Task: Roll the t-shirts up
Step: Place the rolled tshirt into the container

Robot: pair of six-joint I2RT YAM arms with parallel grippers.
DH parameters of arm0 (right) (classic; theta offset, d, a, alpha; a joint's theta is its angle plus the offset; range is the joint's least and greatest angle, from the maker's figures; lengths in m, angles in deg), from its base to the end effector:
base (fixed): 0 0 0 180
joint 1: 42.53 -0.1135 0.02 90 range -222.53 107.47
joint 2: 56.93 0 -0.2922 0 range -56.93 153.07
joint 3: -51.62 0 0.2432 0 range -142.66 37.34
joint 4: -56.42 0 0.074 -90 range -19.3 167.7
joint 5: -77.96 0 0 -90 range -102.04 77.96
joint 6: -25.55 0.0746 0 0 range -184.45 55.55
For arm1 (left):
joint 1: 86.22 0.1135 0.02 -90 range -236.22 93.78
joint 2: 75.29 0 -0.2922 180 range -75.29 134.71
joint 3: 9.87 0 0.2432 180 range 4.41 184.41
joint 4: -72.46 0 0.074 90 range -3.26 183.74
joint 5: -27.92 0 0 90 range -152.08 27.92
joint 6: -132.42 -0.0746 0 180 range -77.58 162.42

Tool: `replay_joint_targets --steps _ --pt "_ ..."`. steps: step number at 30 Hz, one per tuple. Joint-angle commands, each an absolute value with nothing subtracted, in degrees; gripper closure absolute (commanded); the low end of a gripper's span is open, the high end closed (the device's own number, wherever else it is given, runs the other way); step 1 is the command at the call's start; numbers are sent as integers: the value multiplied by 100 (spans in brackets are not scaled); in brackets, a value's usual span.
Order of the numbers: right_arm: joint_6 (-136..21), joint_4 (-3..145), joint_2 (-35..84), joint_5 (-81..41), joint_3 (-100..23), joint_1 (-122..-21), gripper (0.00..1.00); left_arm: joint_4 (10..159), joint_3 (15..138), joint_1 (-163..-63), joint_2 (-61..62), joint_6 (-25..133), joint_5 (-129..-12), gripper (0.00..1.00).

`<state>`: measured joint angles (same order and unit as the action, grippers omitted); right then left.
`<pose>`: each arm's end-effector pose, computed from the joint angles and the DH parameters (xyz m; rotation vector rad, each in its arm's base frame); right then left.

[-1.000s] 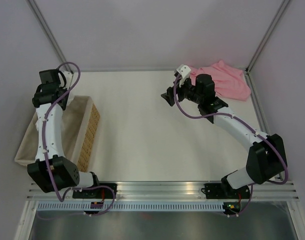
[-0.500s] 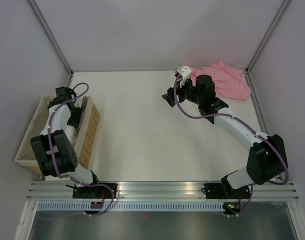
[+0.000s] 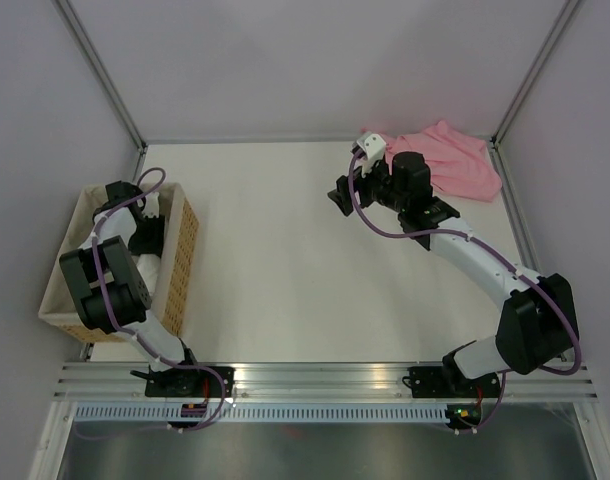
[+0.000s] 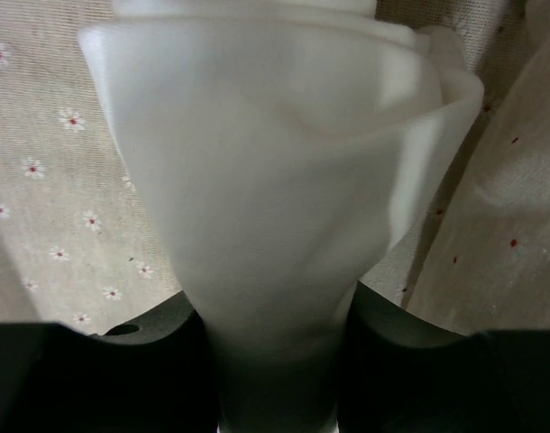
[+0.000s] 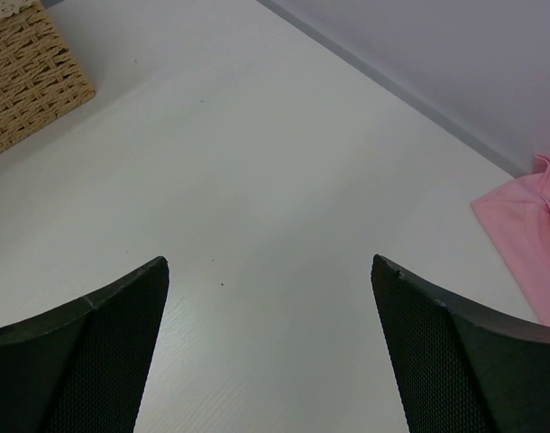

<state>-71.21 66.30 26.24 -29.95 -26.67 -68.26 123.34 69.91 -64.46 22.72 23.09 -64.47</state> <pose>0.3213 0.1803 0.3460 -0.7265 1.6977 0.5177 0.3213 0.1249 0.1880 -0.0483 2.7826 0.1257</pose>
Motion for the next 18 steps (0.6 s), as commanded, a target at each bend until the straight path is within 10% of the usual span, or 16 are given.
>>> replay_joint_targets --steps 1,5,9,18 --pt "-7069 6674 2410 -2918 -2673 -6880 2 12102 7051 -6424 2472 2713 -6849 79" --pt "-7112 6745 2445 -2891 -2761 -6889 2 12145 7042 -6389 2552 2905 -6675 68" --pt "-7200 6929 2507 -2865 -2945 -6907 2 12532 7148 -6197 2342 3108 -6437 35" --pt "-7253 6929 2700 -3049 -3253 -6951 2 12717 7182 -6187 2007 2853 -6646 14"
